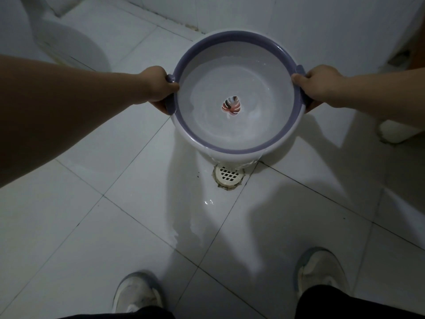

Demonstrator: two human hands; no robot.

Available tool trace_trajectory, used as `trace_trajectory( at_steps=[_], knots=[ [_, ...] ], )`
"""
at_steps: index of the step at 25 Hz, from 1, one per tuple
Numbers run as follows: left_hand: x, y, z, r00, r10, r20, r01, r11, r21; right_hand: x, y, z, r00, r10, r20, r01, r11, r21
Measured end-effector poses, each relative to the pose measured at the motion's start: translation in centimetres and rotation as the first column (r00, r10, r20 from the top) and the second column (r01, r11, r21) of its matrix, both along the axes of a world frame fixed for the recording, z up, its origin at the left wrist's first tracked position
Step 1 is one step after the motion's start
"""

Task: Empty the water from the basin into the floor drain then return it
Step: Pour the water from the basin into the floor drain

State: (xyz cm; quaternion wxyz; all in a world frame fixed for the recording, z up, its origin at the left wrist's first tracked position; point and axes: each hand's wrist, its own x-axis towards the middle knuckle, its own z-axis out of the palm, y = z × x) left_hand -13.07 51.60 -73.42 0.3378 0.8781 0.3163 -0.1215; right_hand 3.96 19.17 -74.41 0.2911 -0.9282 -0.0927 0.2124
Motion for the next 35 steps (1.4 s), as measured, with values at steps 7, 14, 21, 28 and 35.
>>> trace_trajectory(
  at_steps=[7,14,21,28,35],
  knots=[
    [-0.16,0.09,0.01,1.0,0.005,-0.005,-0.005,1.0,0.003,-0.15,0.15,-0.05,1.0,-0.015,-0.026,0.016,1.0,0.027],
    [-0.3,0.04,-0.07,1.0,0.015,0.005,-0.015,1.0,-0.019,0.06,0.19,-0.49,1.0,-0.005,-0.007,0.005,1.0,0.009],
    [-0.17,0.1,-0.27,1.0,0.015,0.003,-0.015,1.0,-0.013,0.06,0.38,-0.59,1.0,-0.012,-0.007,0.012,1.0,-0.003],
    [-0.05,0.18,-0.66,1.0,0.024,0.004,-0.024,0.999,-0.031,-0.21,0.5,-0.58,1.0,-0.002,-0.007,0.002,1.0,-0.018],
    [-0.07,0.23,-0.9,1.0,0.027,0.008,-0.027,0.999,-0.03,-0.56,0.57,-0.39,1.0,0.007,-0.012,-0.007,1.0,-0.03]
  ],
)
